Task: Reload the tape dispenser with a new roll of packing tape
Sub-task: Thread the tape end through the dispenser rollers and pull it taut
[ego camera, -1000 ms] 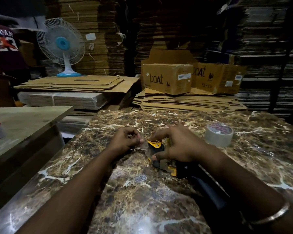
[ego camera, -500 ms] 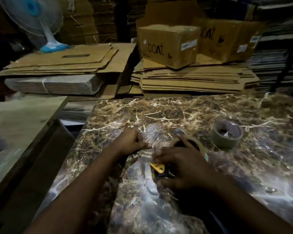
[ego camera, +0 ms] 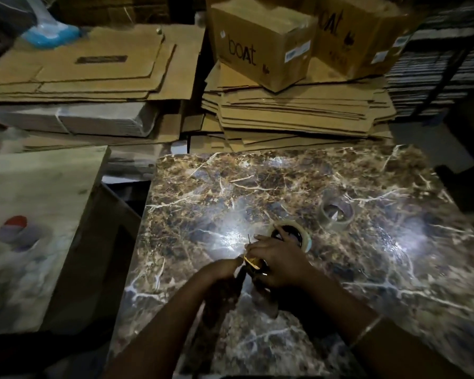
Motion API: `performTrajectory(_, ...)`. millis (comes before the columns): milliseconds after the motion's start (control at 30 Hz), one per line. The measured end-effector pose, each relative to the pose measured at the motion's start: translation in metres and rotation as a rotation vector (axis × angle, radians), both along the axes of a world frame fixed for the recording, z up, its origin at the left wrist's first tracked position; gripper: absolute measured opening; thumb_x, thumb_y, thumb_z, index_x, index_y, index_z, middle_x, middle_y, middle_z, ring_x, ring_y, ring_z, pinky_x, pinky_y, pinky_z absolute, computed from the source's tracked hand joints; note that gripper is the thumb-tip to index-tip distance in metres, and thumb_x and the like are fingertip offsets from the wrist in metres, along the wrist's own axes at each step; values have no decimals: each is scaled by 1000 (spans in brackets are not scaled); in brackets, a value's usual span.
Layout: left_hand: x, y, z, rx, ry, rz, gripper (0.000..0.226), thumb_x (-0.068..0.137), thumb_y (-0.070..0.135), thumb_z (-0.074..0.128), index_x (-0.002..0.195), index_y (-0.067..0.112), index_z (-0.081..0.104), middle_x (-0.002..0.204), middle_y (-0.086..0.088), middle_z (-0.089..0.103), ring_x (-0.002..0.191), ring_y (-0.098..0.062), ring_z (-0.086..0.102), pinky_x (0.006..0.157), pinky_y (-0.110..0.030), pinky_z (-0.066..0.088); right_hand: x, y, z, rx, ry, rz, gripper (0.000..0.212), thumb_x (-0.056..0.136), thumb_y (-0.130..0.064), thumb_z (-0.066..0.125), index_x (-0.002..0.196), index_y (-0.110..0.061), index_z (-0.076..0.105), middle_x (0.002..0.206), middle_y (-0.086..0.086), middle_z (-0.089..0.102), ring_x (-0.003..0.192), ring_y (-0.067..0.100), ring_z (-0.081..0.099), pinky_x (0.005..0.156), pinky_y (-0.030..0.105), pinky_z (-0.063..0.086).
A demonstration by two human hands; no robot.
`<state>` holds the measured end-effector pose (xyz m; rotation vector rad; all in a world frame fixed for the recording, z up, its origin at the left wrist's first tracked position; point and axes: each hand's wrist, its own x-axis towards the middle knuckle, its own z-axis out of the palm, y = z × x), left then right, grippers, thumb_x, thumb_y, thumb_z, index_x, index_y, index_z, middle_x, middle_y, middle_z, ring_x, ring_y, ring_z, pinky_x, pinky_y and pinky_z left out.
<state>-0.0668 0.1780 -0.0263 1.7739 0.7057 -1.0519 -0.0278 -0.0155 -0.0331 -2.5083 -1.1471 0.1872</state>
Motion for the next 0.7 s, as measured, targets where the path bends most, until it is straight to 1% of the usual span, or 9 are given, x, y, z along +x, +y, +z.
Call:
performTrajectory(67,-15,-10,-10,-126,29,208,60,81,61,61,90,2,69,83,-25,67,72,-38,66,68,-39,53,-1,3,0,-31,7,-8,39,72,-41,75,110,-33,67,122,-13,71,131,15,58,117,67,23)
performTrajectory(133,-24,-11,-43,-126,-50,425,66,78,66,55,76,1,67,71,-20,66,62,-33,63,60,-36,51,-2,3,4,-57,25,-27,41,71,-40,72,110,-31,66,121,-13,69,130,13,57,116,66,26)
performTrajectory(267,-47,-32,-37,-260,42,535,54,88,58,50,66,10,58,52,-6,52,40,-21,47,47,-23,36,-5,5,13,-91,60,-43,42,74,-39,70,114,-26,69,123,-9,70,132,15,55,117,66,19)
performTrajectory(333,-59,-42,-22,-289,36,605,48,91,47,56,62,10,55,48,-6,46,37,-18,41,47,-22,30,-5,6,15,-96,75,-46,37,75,-37,70,111,-26,69,122,-9,70,131,14,56,117,65,18)
performTrajectory(433,-69,-48,-15,-325,57,650,42,90,41,58,60,12,54,47,-2,38,38,-16,32,45,-23,21,-6,7,15,-110,95,-49,23,75,-33,64,97,-25,64,108,-11,67,120,12,59,118,62,15)
performTrajectory(500,-73,-52,-8,-393,94,694,35,92,41,50,66,17,50,52,3,35,40,-12,28,43,-21,16,-7,8,18,-122,89,-41,19,73,-32,62,90,-24,60,100,-10,62,110,13,59,118,59,16)
performTrajectory(567,-74,-52,-5,-442,151,776,31,95,36,42,76,15,54,61,1,51,47,-13,45,44,-21,32,-7,9,18,-148,85,-42,24,72,-33,59,93,-22,62,103,-8,63,110,15,59,117,58,17)
performTrajectory(633,-76,-50,-7,-424,170,831,31,101,25,36,90,7,59,91,-11,65,78,-23,63,66,-32,46,-7,10,18,-161,84,-45,31,73,-35,57,99,-20,64,109,-5,65,114,17,58,117,58,16)
performTrajectory(700,-77,-48,-7,-441,210,801,34,101,22,34,98,0,61,110,-17,62,115,-31,59,85,-38,44,-7,11,19,-160,94,-57,32,72,-36,57,100,-20,63,108,-5,64,113,18,59,116,58,15)
